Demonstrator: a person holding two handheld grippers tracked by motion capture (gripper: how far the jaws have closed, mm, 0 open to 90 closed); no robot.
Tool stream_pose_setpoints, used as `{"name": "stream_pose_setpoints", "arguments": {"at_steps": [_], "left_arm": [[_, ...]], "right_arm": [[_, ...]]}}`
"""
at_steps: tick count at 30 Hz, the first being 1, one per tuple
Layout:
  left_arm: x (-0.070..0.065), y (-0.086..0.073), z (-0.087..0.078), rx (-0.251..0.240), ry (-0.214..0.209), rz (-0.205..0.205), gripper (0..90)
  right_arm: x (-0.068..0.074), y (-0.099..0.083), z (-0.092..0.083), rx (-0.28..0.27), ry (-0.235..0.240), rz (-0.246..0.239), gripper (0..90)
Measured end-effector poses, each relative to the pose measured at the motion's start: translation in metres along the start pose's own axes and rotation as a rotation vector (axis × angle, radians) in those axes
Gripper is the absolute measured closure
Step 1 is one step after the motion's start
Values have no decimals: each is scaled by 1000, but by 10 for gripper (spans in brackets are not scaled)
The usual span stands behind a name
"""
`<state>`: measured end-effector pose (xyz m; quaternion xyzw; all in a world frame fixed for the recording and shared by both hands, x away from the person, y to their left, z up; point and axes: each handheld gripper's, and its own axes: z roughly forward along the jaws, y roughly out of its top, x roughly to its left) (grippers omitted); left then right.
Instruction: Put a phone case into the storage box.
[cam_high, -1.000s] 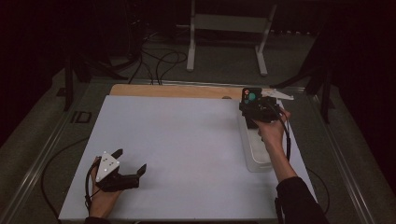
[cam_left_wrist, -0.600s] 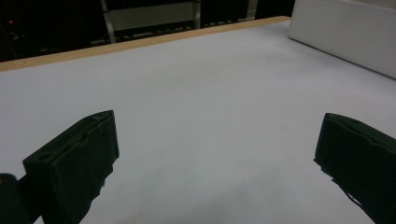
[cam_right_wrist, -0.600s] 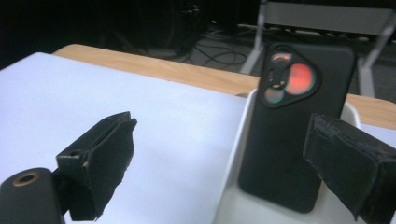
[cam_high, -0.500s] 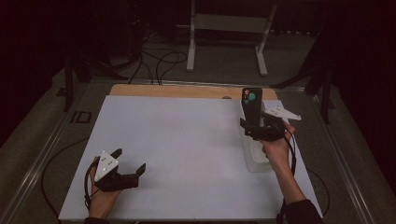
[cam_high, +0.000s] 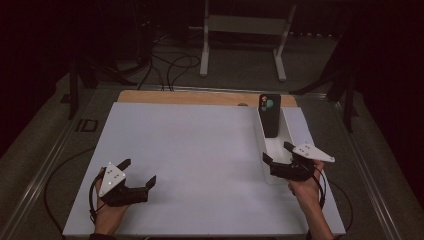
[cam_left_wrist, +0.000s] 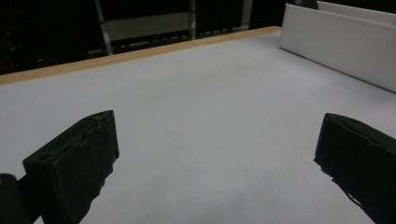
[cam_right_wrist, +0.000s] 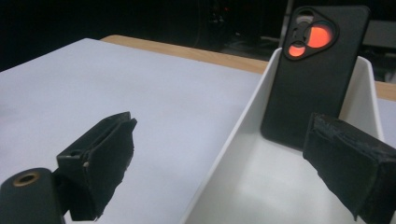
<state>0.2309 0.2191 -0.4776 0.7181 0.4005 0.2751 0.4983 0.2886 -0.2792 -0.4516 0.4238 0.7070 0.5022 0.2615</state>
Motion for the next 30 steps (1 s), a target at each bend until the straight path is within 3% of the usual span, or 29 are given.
{"name": "stream_pose_setpoints", "arguments": {"at_steps": [7,20,30], "left_arm": [[0,0,-2,-12,-2,1,0],[-2,-2,-1,-8,-6,29,0],[-1,-4,0,-4,0,28,0]], "right_arm": [[7,-16,-14,-57,24,-49,85],[6,-34,-27,-109,76,10,85],[10,-36,-28,-108,70,-24,85]]}}
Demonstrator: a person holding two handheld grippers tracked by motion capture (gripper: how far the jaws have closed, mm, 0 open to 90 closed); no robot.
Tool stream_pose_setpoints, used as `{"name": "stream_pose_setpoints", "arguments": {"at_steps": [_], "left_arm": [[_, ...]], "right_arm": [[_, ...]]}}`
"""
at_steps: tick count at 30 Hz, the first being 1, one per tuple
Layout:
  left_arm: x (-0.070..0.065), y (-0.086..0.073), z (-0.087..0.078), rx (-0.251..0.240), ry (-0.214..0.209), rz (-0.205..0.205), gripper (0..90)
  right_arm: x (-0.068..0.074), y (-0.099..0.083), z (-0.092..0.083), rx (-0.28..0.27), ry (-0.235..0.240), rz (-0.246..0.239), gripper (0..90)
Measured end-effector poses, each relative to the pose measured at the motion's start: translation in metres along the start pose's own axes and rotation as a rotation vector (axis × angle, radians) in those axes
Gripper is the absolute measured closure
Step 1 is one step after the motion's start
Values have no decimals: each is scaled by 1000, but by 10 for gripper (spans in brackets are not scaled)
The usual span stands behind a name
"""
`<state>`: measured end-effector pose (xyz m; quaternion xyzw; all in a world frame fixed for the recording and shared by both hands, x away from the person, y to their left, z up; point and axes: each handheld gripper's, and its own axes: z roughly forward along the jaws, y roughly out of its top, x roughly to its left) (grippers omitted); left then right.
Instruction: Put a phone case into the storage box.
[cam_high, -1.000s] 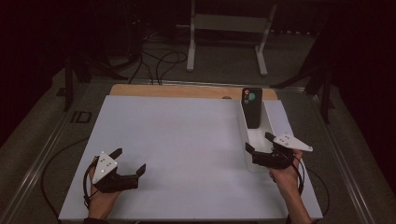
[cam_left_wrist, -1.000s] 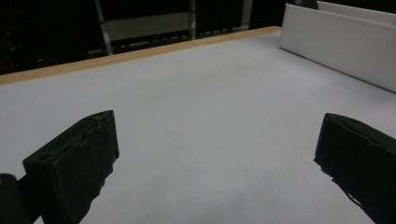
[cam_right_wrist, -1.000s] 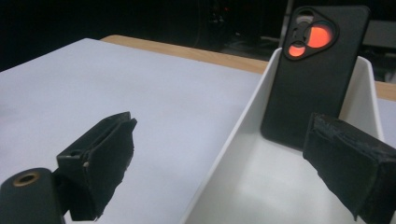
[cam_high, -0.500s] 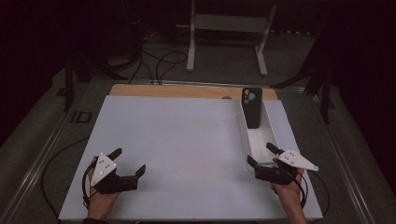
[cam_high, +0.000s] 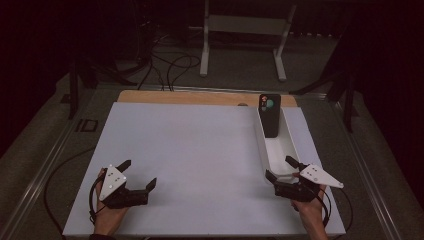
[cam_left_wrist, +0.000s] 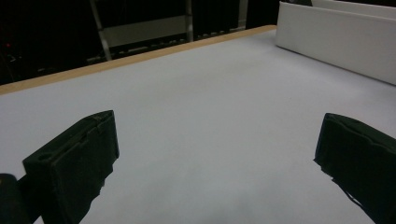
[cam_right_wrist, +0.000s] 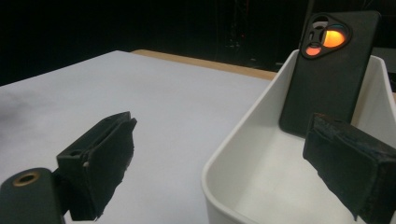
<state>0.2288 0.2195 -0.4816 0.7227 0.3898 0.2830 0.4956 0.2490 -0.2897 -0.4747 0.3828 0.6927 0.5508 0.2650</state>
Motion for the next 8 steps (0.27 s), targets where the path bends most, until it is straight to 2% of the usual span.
{"name": "stream_pose_setpoints", "arguments": {"at_steps": [8], "left_arm": [[2,0,0,-3,12,-15,0]], "right_arm": [[1,-1,1,6,0,-6,85]]}}
